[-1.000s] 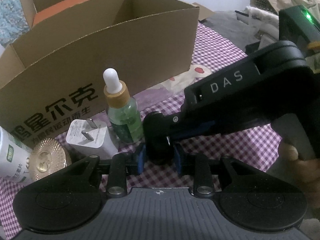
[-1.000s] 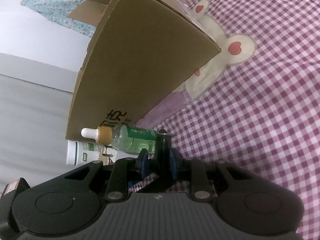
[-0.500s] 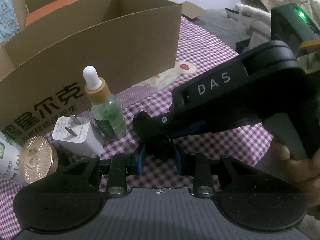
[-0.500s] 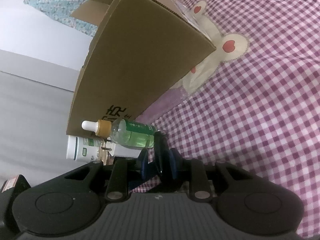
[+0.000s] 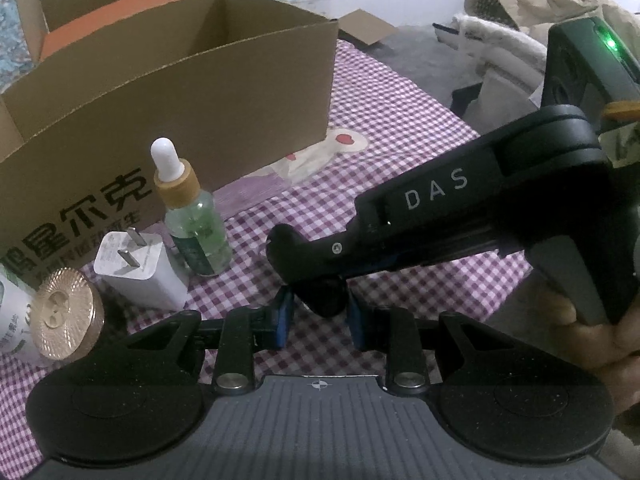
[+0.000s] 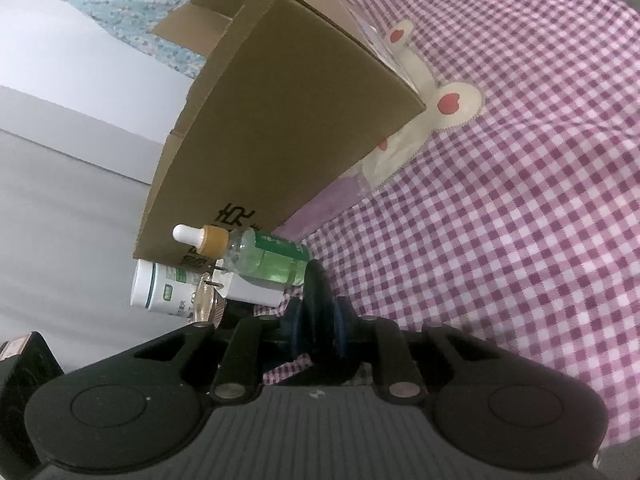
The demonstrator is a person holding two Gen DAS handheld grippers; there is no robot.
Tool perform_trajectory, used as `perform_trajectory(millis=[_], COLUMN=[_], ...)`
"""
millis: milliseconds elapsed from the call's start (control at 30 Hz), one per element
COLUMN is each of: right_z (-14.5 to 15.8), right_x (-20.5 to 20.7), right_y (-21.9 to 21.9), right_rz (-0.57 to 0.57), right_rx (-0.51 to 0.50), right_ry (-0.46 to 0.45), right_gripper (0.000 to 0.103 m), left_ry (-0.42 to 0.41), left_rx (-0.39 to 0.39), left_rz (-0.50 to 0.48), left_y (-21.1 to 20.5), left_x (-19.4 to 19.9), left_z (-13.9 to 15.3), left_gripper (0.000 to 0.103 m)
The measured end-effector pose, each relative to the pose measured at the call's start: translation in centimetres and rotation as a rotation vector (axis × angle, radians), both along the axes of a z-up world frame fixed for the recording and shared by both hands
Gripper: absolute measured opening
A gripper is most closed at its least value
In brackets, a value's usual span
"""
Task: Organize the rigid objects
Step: 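Close the right tool on the black oval object, then lift the black oval object with the right tool over the box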
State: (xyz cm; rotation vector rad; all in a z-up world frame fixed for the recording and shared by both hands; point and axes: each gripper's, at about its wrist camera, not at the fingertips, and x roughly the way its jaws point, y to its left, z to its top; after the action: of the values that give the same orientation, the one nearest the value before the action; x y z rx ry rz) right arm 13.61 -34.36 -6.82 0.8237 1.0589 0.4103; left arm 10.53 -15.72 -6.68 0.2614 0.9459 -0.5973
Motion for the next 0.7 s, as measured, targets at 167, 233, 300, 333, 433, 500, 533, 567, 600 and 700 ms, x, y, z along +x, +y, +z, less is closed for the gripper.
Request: perform_trajectory(millis=[167, 233, 300, 333, 433, 500, 533, 567, 600, 700], right_z=[0.7, 1.3, 2.0, 2.6, 4.8, 6.6, 7.7, 8.8, 9.9, 12.6], right_x=[-1.2, -1.7, -2.2, -2.5, -3.0, -3.1, -3.1, -2.9, -2.7, -1.2], right_y=[-0.5, -0.8, -1.0, -1.2, -1.7, -1.8, -1.8, -1.8, -1.7, -1.0], right_rz=[0.002, -0.002, -0.005, -0.006, -0.01, -0.01, -0.009, -0.006, -0.001, 0.04], right_rx=[0.0, 0.002, 0.003, 0.004, 0.006, 0.007, 0.006, 0.005, 0.007, 0.041], right_ry=[-0.01, -0.022, -0.037, -0.049, -0.1, -0.142, -0.172, -0.202, -0.23, -0.288], right_gripper=[0.018, 0.018, 0.019, 0.019, 0.019, 0.019, 0.019, 0.019, 0.018, 0.017], left_ry=[-0.018, -0.031, -0.044, -0.05, -0.089, -0.116, -0.127, -0.136, -0.143, -0.17], left_rx=[-0.006, -0.011, -0.027, -0.04, -0.069, -0.084, -0.094, -0.104, -0.12, -0.143], left_rz=[-0.013, -0.017, -0.018, -0.018, -0.02, -0.02, -0.018, -0.016, -0.019, -0.007], left_y=[-0.3, -0.2, 0.0, 0.2, 0.6, 0.9, 1.1, 1.3, 1.4, 1.9], left_x=[-1.0, -1.3, -1.7, -1.9, -1.9, -1.9, -1.7, -1.5, -1.2, -0.1], left_z=[0.6, 1.3, 2.3, 3.0, 5.2, 6.8, 7.6, 8.4, 9.3, 11.4], left_gripper=[0.027, 0.027, 0.027, 0.027, 0.027, 0.027, 0.027, 0.027, 0.027, 0.027])
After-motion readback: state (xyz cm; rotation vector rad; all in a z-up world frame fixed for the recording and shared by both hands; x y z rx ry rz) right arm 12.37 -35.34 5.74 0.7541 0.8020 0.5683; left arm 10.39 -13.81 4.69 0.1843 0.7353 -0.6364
